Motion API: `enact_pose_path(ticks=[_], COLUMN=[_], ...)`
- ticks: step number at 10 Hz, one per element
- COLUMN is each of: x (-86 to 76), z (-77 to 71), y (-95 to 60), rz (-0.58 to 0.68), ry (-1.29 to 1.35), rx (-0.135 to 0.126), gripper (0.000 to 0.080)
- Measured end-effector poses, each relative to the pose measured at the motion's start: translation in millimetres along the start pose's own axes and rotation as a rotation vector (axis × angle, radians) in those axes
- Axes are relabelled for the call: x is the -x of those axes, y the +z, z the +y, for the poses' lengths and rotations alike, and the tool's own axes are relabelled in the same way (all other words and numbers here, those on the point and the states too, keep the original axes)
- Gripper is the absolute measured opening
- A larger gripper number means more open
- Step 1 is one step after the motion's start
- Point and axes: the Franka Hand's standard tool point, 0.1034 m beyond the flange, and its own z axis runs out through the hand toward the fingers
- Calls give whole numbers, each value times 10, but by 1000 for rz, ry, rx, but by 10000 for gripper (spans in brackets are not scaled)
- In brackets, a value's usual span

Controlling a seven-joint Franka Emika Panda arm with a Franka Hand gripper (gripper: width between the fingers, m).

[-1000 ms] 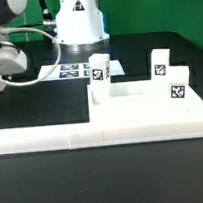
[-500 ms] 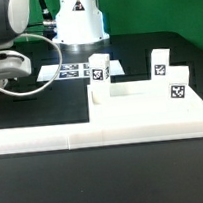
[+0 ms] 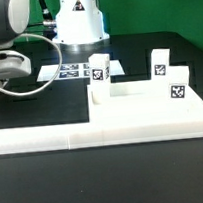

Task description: Assemble square table

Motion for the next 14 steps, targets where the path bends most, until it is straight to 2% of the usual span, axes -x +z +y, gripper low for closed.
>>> enact_pose_path(ticks=[7, 8, 9, 10, 12, 13, 14], x=[-3, 18, 125, 194, 322, 392, 326], z=[-20, -143, -316, -399, -545, -681, -674], y=[-32, -241, -534, -732, -1034, -1191, -1227], rz=[5, 39, 81, 111, 154, 193, 299], ry=[-3, -23, -48, -61, -67, -88, -101], rx=[4, 23, 35, 40, 45, 65, 77], gripper=[291, 291, 291, 291, 291, 291, 291])
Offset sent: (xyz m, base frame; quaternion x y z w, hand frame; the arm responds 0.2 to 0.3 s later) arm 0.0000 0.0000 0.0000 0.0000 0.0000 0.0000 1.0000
